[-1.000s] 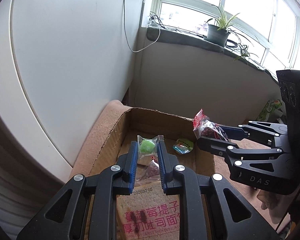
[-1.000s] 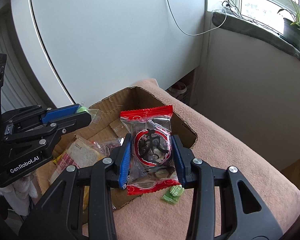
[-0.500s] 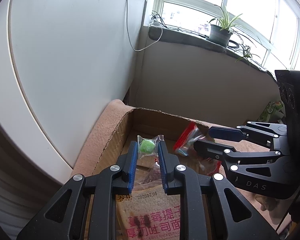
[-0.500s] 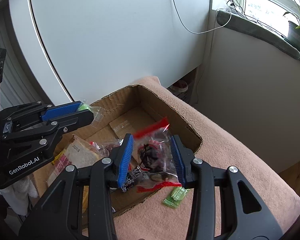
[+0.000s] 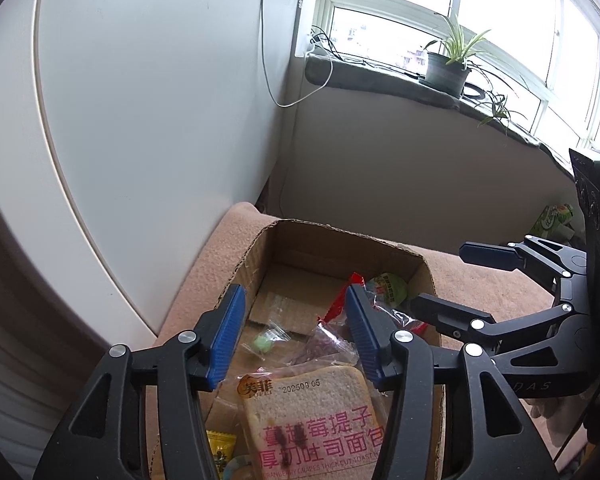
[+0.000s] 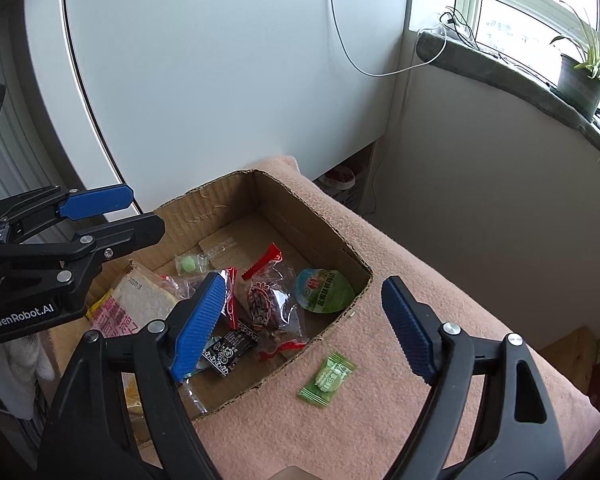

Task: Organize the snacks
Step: 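Move both tools back over the Snickers bar and green candy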

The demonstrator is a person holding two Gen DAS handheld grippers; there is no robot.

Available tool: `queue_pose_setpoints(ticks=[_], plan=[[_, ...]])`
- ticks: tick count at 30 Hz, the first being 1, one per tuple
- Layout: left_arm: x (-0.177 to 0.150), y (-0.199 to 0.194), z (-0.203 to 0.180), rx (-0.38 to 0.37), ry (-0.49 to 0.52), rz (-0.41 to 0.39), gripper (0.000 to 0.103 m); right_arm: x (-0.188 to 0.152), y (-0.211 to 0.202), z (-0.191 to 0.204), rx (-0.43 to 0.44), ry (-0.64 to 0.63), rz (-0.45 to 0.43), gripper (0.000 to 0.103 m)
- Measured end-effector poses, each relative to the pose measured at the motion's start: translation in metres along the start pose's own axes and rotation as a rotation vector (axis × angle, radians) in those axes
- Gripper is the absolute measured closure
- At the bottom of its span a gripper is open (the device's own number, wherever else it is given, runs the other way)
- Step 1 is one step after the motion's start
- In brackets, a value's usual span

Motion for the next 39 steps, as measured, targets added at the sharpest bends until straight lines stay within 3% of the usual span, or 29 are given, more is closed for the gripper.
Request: queue_pose_setpoints(ticks=[12, 16, 30, 39], plan=[[-0.007, -0.027, -0.025, 0.013, 0.060, -0.057, 0.051, -0.042, -0.047, -0.022, -0.014, 0.047, -0.062, 0.020], [-0.016, -0.044, -0.043, 0.023, 0.105, -0.105, 0.038, -0.067, -0.069, -0.028, -0.059, 0.052, -0.106, 0.000], [-0.055, -0.059, -0.076, -0.027, 0.155, -0.117, 0.036, -0.162, -0.120, -0.060, -0.211, 0.106, -0.134, 0.000], [-0.085, -0.055, -0.099, -0.079, 0.174, -0.078, 0.036, -0.221, -0.110, -0.077, -0.226, 0.157, -0.053, 0.000]])
Point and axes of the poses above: each gripper's, at about its wrist camera, not at the fingertips, and y roughly the way its jaws point, z to its left, x to its top, the point moved 3 cm from there along y, roughly the way its jaws point, and after that the axes turned 11 degrees about z, right-handed, at the moved point
